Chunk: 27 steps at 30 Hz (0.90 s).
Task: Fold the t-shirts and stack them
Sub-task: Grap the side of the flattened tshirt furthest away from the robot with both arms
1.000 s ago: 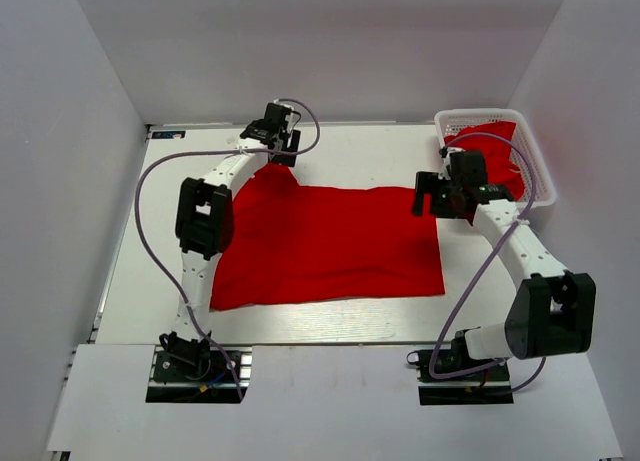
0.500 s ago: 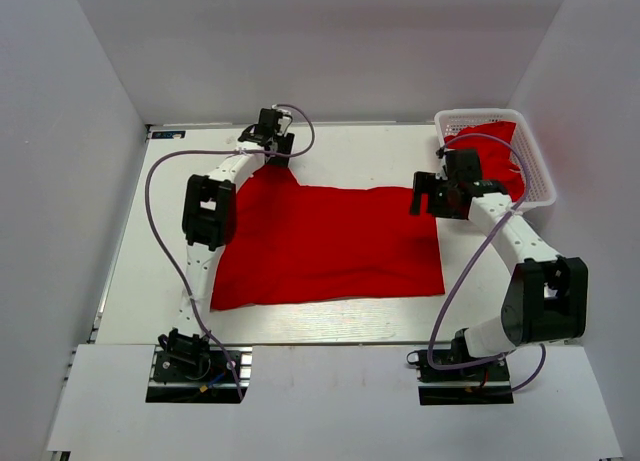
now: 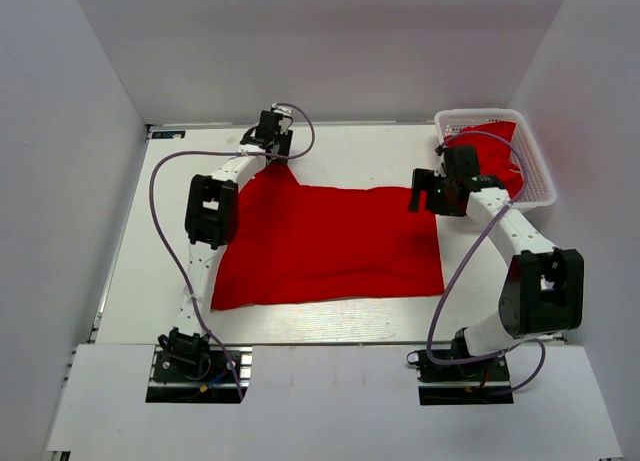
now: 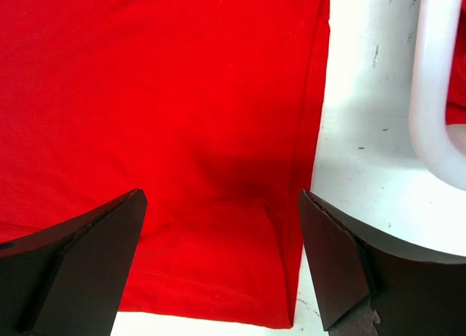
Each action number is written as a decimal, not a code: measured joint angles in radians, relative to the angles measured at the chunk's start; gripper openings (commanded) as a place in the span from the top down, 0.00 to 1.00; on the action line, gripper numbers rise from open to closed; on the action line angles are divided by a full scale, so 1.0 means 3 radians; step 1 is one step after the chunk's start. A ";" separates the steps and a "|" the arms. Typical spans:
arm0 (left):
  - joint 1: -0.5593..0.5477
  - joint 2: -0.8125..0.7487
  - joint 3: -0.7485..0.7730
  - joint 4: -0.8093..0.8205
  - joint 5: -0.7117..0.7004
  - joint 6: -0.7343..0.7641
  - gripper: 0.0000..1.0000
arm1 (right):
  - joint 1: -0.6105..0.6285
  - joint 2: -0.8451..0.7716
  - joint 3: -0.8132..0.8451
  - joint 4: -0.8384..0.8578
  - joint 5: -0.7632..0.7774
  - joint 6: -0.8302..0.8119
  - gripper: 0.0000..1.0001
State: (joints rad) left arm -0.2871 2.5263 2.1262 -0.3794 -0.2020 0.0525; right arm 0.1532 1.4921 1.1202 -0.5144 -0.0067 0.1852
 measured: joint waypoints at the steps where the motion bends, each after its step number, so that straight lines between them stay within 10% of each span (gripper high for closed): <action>1: 0.0001 0.0008 0.0000 0.0033 -0.0001 -0.0003 0.42 | 0.0000 0.0014 0.0006 -0.0004 0.0000 0.0013 0.10; 11: 0.0005 0.0020 -0.0043 0.0167 0.0013 -0.0033 0.98 | 0.0009 0.0189 0.0033 -0.0008 0.0081 0.0075 0.10; 27: 0.0009 -0.0043 -0.0276 0.0490 0.0013 0.0034 1.00 | 0.0191 0.1228 0.1160 0.0051 0.0870 0.0613 0.12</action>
State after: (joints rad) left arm -0.2844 2.5134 2.0434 -0.2325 -0.1982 0.0628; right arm 0.2104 1.8606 1.4681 -0.4992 0.2543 0.3691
